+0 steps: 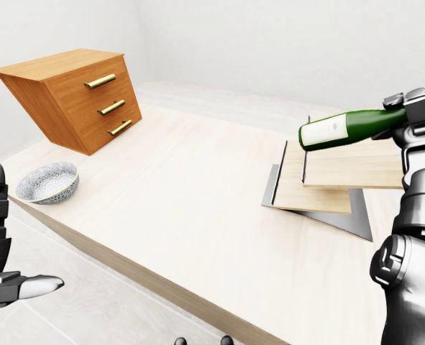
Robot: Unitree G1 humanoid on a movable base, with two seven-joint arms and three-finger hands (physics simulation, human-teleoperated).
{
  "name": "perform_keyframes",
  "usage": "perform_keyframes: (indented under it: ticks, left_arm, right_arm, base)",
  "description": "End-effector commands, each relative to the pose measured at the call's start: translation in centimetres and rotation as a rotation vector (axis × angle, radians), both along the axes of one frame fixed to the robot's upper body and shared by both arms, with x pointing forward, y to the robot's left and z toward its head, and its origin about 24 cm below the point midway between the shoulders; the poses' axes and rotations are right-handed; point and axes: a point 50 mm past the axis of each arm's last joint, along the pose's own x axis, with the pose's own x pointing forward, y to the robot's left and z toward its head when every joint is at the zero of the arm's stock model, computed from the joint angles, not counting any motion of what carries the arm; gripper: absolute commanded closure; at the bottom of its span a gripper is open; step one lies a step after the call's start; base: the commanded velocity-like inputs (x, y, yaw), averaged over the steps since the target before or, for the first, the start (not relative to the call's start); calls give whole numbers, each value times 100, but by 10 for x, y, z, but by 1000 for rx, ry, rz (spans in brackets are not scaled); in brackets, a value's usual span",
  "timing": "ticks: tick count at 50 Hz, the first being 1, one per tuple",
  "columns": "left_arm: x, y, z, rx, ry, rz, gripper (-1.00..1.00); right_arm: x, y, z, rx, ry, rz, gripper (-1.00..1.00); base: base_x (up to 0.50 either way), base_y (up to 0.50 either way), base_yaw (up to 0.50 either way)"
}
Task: Put the wine bottle on the wine rack.
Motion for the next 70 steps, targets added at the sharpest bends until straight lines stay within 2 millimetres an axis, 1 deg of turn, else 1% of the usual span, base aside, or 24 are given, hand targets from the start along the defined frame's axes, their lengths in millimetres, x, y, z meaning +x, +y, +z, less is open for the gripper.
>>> perform_keyframes:
  ticks: [1,7,23,33,46,55,70]
  left_arm:
    - [1,0,-1,-1,5,-1,-100]
    - [0,0,0,2,-1,0,-100]
    - [0,3,-1,-4,3,5,-100]
    - [2,2,-3,-6,15,2,-100]
    - [2,3,-4,-7,21,5,-100]
    - [2,2,-5,-7,24,3,-100]
    - [-1,2,-1,0,6,8,-100]
  right_arm:
    - [-1,-1,1,19,-62,30,100]
    - [2,2,-6,16,-30,36,100]
    - [5,6,-11,-6,3,48,100]
    - [0,1,-15,-11,21,33,100]
    - [-4,-4,-27,-1,56,21,100]
    - [-9,-10,-26,-5,53,0,100]
    - [-12,-11,-41,-8,114,-5,100]
  base:
    - [0,0,0]
    - [0,0,0]
    - [0,0,0]
    - [0,0,0]
    - [0,0,0]
    - [0,0,0]
    - [0,0,0]
